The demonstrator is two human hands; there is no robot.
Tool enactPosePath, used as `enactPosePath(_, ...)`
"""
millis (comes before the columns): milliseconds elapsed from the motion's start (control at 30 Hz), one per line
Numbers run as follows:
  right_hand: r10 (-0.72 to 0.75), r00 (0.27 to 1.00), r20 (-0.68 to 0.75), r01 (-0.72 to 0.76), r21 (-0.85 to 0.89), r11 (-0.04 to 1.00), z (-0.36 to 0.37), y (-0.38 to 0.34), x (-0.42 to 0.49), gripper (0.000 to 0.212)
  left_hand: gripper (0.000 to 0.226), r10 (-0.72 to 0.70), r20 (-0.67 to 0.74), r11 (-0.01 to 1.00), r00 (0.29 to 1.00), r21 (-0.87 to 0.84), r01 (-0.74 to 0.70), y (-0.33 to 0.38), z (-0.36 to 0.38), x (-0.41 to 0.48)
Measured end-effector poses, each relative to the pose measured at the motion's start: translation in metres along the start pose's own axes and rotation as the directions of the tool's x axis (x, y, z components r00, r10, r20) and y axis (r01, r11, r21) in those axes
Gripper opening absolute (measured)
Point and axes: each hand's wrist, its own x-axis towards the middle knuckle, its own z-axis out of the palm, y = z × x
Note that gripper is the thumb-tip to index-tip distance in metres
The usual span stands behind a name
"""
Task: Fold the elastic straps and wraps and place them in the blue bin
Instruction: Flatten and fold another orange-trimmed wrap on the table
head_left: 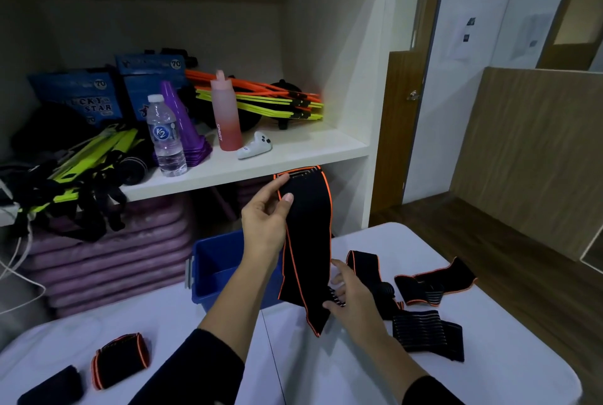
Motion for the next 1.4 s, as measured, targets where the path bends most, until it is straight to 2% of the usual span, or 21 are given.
enactPosePath(200, -0.024, 0.998, -0.058, 0.023, -0.02, 1.0, 0.0, 0.019, 0.007, 0.062, 0.043, 0.017, 0.045, 0.996, 0.999, 0.087, -0.021, 0.001, -0.006, 0.007)
enactPosePath(433, 0.076, 0.996, 0.044, -0.076, -0.019, 0.997, -0.016, 0.042, 0.005, 0.06, 0.045, 0.034, 0.062, 0.995, 0.998, 0.094, -0.04, 0.005, -0.005, 0.013)
enactPosePath(533, 0.062, 0.998, -0.003, -0.061, 0.154, 0.986, -0.027, 0.034, 0.016, 0.048, 0.046, 0.023, 0.089, 0.994, 0.996, 0.103, -0.032, -0.004, -0.005, 0.012)
enactPosePath(667, 0.081, 0.994, -0.076, -0.035, 0.476, 0.879, -0.05, -0.017, 0.04, 0.027, 0.046, -0.001, 0.107, 0.994, 0.994, 0.11, -0.011, -0.018, -0.004, 0.008)
enactPosePath(767, 0.008, 0.998, -0.062, 0.031, 0.611, 0.791, -0.065, -0.06, 0.054, 0.04, 0.046, -0.026, 0.134, 0.997, 0.991, 0.069, 0.016, -0.022, -0.003, 0.006)
enactPosePath(967, -0.044, 0.994, -0.104, 0.101, 0.63, 0.77, -0.079, -0.098, 0.058, 0.027, 0.047, -0.012, 0.221, 0.997, 0.975, 0.077, -0.005, -0.016, -0.007, 0.001)
enactPosePath(1100, -0.03, 0.991, -0.133, 0.107, 0.617, 0.779, -0.081, -0.107, 0.042, 0.024, 0.05, 0.074, 0.287, 0.978, 0.955, 0.168, -0.126, -0.004, -0.017, -0.009)
enactPosePath(1233, -0.009, 0.995, -0.099, 0.071, 0.647, 0.76, -0.081, -0.121, 0.021, 0.023, 0.05, 0.145, 0.297, 0.952, 0.944, 0.219, -0.215, 0.007, -0.032, -0.023)
enactPosePath(1400, 0.009, 0.998, -0.061, 0.035, 0.687, 0.726, -0.07, -0.134, 0.003, 0.018, 0.048, 0.091, 0.284, 0.965, 0.955, 0.212, -0.155, 0.007, -0.054, -0.038)
